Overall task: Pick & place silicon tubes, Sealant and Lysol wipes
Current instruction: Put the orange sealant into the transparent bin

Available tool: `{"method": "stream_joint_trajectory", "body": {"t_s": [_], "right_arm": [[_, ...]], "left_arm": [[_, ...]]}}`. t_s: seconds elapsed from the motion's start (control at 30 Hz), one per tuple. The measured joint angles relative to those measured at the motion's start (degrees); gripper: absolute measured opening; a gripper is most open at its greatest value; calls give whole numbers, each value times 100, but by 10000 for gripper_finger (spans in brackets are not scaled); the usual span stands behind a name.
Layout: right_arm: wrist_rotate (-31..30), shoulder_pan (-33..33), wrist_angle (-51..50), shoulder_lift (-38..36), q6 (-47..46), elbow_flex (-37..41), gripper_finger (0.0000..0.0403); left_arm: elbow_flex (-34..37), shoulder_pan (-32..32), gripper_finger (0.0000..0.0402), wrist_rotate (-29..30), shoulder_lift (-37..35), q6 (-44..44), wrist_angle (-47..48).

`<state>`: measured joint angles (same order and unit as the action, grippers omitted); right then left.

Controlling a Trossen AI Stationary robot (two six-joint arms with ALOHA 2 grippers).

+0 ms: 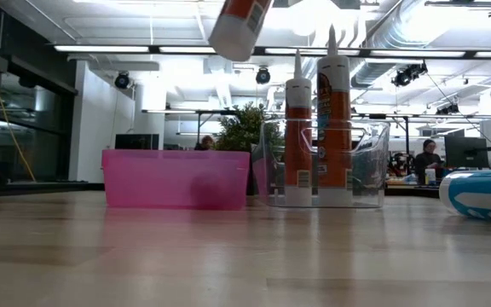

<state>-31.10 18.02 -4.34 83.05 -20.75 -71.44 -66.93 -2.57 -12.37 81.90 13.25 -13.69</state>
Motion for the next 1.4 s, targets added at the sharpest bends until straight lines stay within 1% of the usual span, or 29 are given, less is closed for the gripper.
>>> {"method": "stream_joint_trajectory", "body": {"t_s": [0.07, 0.17, 0.3, 0.4, 0.47, 0.6, 0.73, 0.87, 1.13, 1.2, 1.33, 1.4], "right_arm": [[-31, 2, -98, 0, 10, -34, 198], [-78, -21, -145, 1, 10, -89, 198], [-88, -83, -157, 0, 19, -107, 198], [6, -96, -169, -2, 22, -107, 198], [21, -96, -159, -15, 1, -116, 198], [66, -101, -160, -17, 0, -122, 198], [201, -111, -241, -20, -7, -122, 198], [181, -107, -230, -38, -46, -122, 198], [206, -98, -390, -31, -149, -120, 198], [212, -101, -436, -31, -168, -120, 198], [200, -103, -507, -31, -222, -120, 193], [210, -107, -547, -31, -242, -120, 193]], "left_arm": [[-166, 0, 238, -38, 7, -42, 310], [-302, -6, 270, 41, 31, -152, 639], [-374, -2, 312, 73, 90, -141, 660], [-469, -6, 321, 173, 97, -118, 713], [-513, -8, 315, 206, 102, -113, 681], [-527, -8, 283, 175, 106, -102, 673], [-534, -6, 256, -57, 310, -63, 371], [-534, 0, 249, -248, 510, 127, -22], [-543, 5, 248, -382, 607, 358, -7], [-543, 3, 238, -351, 610, 358, -1], [-539, -2, 193, -312, 609, 352, 18], [-538, -2, 193, -316, 611, 353, 18]]}}
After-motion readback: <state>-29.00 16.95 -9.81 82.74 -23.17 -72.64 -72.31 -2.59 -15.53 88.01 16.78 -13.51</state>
